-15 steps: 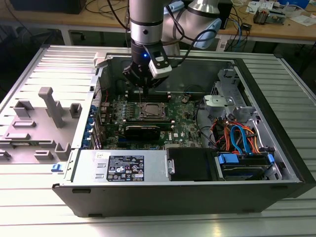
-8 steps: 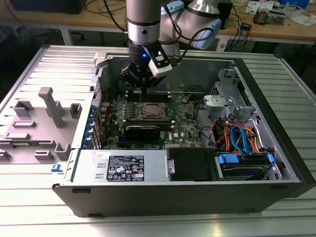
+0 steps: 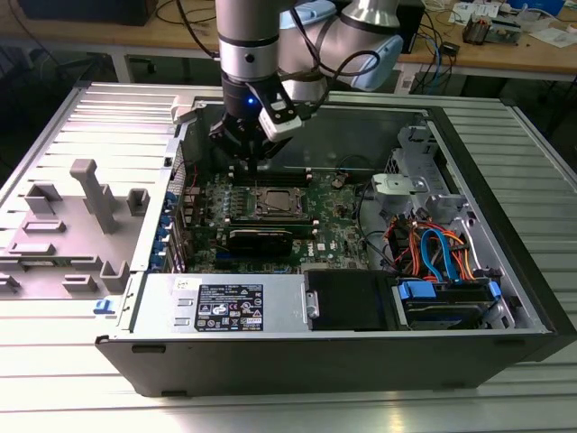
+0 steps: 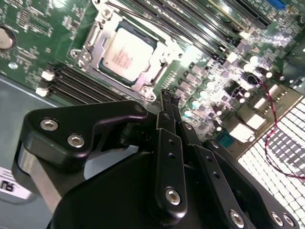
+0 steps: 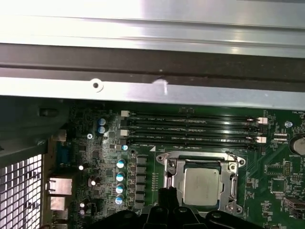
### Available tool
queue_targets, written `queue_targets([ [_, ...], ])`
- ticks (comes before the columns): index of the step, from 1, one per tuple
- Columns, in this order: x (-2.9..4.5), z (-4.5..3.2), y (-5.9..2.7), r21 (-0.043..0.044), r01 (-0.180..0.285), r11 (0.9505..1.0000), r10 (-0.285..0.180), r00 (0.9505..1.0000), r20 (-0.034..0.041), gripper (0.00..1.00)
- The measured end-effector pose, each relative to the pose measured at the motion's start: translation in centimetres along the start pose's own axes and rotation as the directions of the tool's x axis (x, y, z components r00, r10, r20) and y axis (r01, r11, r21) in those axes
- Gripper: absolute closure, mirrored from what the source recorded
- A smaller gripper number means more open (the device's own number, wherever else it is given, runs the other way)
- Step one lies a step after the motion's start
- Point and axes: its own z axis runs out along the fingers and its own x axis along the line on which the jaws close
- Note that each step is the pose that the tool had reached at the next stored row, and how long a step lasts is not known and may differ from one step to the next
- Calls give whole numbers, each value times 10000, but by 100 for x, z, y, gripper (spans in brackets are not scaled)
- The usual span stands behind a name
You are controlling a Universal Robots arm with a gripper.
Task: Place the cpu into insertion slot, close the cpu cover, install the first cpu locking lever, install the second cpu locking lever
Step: 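Install the first cpu locking lever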
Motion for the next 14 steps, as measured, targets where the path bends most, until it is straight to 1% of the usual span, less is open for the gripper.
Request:
queue_targets([
  [3,67,-1,3,0,50,10000,-50,10000,3,89],
  [4,79,-5,4,1,65,10000,-65,10000,2,89],
  [5,79,-16,3,0,79,10000,-79,10000,2,89],
  [7,83,-69,1,0,102,9999,-102,9999,5,89],
  [8,85,-83,0,-1,105,9999,-105,9999,5,89],
  [10,86,-87,1,-12,117,9999,-117,9999,8,89],
  [11,87,-88,0,-80,138,9999,-138,9999,13,89],
  [12,87,-88,0,-229,165,9996,-165,9999,23,89],
  [14,87,-87,0,-359,180,9992,-179,9998,32,89],
])
